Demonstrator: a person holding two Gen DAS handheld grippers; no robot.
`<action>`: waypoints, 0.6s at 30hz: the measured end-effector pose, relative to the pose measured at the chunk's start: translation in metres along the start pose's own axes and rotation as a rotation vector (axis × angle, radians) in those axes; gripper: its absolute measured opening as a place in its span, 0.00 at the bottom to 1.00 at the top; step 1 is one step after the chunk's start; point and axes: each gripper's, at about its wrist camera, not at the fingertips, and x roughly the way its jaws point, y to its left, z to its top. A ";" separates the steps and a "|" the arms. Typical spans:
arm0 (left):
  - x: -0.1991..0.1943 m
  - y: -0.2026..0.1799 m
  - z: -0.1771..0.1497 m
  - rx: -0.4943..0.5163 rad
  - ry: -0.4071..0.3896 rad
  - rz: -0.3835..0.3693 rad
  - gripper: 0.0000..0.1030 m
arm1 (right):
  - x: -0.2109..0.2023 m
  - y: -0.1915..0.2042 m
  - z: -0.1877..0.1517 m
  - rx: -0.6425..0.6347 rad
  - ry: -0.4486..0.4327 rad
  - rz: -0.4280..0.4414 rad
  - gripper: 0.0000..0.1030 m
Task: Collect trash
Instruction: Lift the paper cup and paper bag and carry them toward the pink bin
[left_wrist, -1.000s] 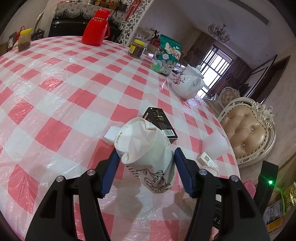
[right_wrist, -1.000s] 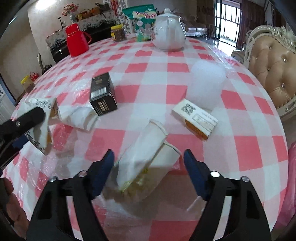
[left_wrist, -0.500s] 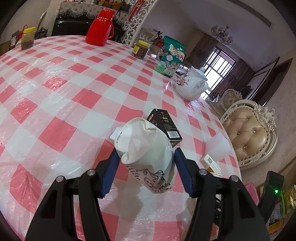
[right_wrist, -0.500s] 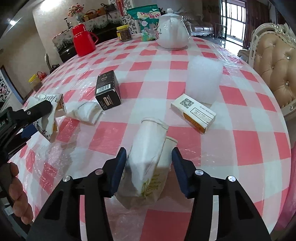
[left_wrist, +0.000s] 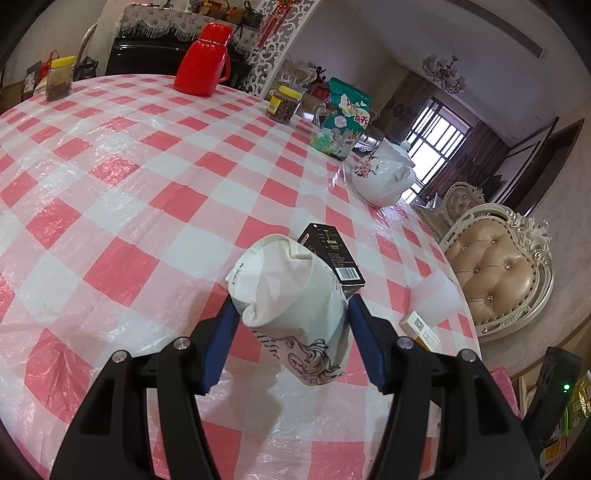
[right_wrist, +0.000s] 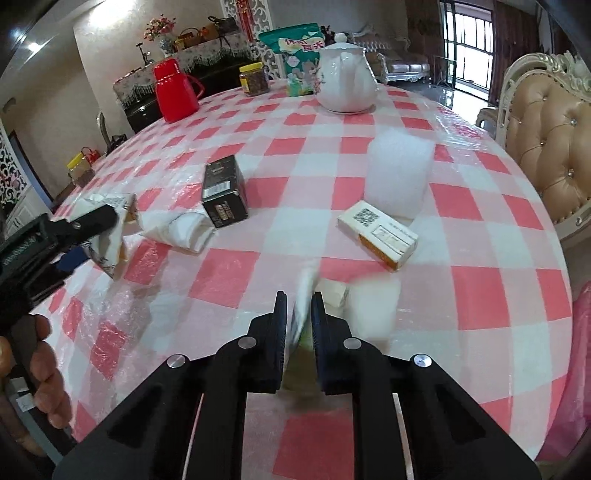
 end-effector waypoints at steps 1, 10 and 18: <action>0.000 0.000 0.000 0.001 -0.001 -0.001 0.57 | 0.002 -0.002 -0.001 0.004 0.007 -0.004 0.15; -0.002 0.000 0.001 -0.002 -0.001 0.003 0.57 | 0.006 -0.016 -0.006 0.046 0.012 -0.036 0.63; -0.001 0.000 0.001 0.001 0.003 0.000 0.57 | 0.004 -0.026 -0.008 0.052 0.009 -0.071 0.63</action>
